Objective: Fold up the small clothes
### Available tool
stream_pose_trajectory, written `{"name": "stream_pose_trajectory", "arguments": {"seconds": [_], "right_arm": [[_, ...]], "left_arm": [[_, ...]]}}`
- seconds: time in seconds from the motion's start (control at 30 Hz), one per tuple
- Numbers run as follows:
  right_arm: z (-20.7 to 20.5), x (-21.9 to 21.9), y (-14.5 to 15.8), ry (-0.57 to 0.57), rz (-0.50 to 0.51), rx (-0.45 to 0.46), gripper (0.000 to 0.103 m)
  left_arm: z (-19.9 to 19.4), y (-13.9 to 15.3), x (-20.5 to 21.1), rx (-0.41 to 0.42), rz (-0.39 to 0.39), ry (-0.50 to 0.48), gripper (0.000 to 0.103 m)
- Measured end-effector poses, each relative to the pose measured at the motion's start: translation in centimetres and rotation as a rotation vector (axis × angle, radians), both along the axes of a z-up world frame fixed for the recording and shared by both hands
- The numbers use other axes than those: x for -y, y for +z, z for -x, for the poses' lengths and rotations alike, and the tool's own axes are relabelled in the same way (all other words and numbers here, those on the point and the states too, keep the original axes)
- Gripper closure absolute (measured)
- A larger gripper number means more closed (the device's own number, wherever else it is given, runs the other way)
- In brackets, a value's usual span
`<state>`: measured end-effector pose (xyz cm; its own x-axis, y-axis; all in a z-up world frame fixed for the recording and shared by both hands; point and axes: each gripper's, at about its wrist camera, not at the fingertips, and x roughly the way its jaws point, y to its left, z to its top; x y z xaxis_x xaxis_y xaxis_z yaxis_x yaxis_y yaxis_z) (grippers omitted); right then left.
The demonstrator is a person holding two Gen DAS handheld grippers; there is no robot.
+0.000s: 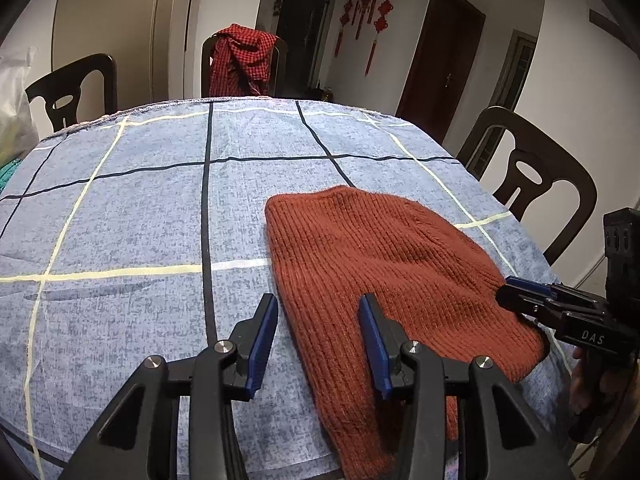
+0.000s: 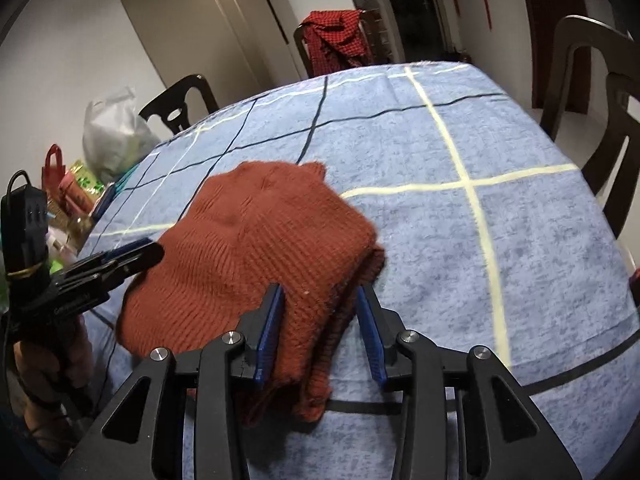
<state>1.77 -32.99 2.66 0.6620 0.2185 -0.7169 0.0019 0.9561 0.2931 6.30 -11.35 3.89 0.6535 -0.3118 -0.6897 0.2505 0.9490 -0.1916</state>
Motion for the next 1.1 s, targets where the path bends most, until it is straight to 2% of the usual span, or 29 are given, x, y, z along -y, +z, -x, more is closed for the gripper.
{"name": "stream_pose_trajectory", "arguments": {"seconds": [0.2, 0.33, 0.67, 0.97, 1.1], "right_arm": [[-0.6, 0.7, -0.3, -0.004, -0.083, -0.010, 0.063], [-1.5, 2.0, -1.6, -0.003, -0.189, -0.052, 0.052], [-3.2, 3.8, -2.6, -0.005, -0.365, -0.049, 0.051], [-1.3, 3.0, -2.8, 0.049, -0.410, -0.052, 0.051], [-2.4, 3.1, -2.9, 0.047, -0.420, -0.063, 0.051]], "left_arm": [[-0.6, -0.6, -0.3, -0.021, 0.035, 0.004, 0.052], [-0.6, -0.9, -0.4, -0.031, 0.045, 0.000, 0.049], [-2.4, -2.3, -0.7, -0.138, 0.160, -0.043, 0.044], [-0.4, -2.6, -0.5, -0.146, 0.187, -0.052, 0.044], [-1.5, -2.5, 0.1, -0.154, 0.174, -0.062, 0.044]]}}
